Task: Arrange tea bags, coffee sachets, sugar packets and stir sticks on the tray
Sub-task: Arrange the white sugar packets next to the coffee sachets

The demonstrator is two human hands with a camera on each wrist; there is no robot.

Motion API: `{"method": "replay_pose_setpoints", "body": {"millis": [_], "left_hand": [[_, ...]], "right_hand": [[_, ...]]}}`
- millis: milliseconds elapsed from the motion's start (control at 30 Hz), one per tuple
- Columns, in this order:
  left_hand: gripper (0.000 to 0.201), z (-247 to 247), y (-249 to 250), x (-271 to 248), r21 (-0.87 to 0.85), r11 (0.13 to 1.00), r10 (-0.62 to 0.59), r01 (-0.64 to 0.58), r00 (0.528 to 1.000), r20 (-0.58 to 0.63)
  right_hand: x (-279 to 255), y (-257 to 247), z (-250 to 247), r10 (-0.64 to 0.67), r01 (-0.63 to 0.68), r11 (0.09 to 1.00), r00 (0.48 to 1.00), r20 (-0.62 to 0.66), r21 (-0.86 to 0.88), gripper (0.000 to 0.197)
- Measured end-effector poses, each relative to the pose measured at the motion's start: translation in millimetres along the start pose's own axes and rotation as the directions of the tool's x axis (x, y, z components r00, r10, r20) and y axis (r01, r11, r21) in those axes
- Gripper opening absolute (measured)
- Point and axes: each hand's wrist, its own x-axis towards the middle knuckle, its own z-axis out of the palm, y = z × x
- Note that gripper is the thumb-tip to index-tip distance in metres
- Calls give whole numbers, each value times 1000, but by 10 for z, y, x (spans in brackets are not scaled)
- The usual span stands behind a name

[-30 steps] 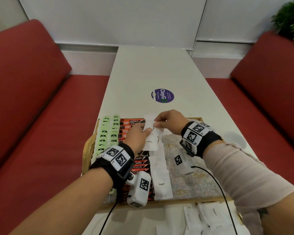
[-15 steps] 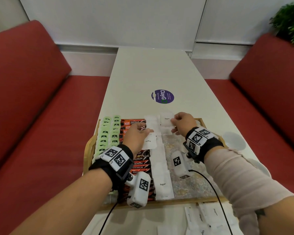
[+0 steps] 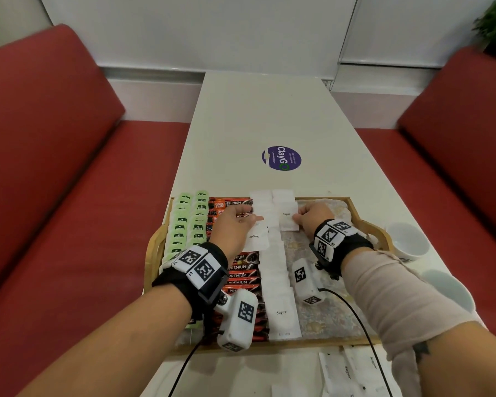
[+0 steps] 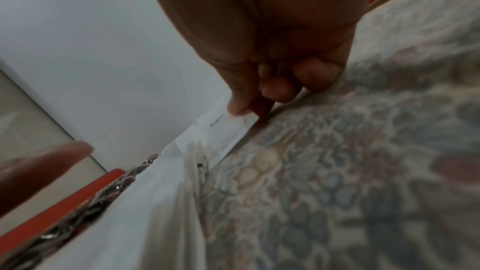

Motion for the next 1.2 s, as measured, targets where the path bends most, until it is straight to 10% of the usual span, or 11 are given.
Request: {"method": "replay_pose_setpoints", "body": {"millis": [333, 567, 1033, 1200], "left_hand": [[16, -2, 19, 1, -30, 999, -11, 11, 1000, -3], [19, 20, 86, -96, -62, 998, 6, -8, 999, -36], [19, 119, 104, -411, -47, 996, 79, -82, 995, -63], [22, 87, 96, -553, -134, 991, -4, 10, 999, 40]], "right_hand": [[-34, -94, -1, -1, -4, 993, 999, -47, -116, 22], [-472, -206, -66, -384, 388, 920, 921, -66, 59, 15], [-1111, -152, -110, -220, 151, 970, 875, 430, 188, 29], [-1119, -161, -192, -201, 95, 910, 952, 229, 404, 10]]}}
